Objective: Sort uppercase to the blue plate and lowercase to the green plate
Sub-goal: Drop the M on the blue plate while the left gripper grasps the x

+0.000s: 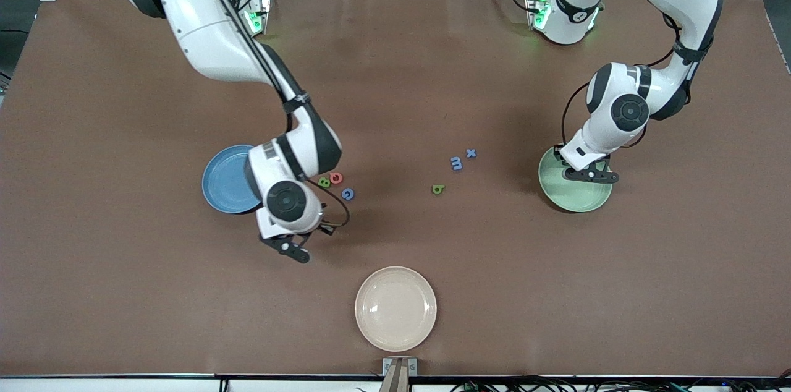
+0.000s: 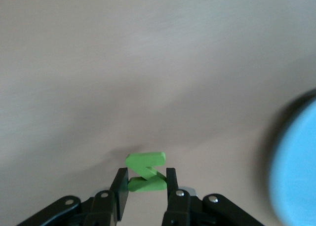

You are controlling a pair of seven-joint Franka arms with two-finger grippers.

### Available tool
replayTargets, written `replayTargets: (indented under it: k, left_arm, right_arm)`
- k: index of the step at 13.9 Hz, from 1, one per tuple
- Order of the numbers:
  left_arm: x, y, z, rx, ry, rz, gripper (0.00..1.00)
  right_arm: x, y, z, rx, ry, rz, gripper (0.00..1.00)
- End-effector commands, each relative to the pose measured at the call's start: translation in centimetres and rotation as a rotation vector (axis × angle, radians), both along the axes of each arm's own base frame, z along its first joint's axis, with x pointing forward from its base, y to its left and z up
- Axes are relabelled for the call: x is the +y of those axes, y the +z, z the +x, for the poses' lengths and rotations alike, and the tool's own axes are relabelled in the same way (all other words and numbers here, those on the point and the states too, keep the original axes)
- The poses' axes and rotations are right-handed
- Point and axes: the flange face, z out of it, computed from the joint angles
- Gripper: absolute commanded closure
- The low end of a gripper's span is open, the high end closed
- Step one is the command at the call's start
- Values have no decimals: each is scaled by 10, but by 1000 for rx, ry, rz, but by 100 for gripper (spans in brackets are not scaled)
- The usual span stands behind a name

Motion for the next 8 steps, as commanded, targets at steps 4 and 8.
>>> replayTargets:
  k: [4,8]
  left_arm:
    - [-34,26,19,-76,-43,-25,1]
    - [-85,47,34,-91,60,-43,1]
  right_arm:
    - [-111,33,-46,-16,13,81,98]
    - [-167,12,-97,-56,39,138,98]
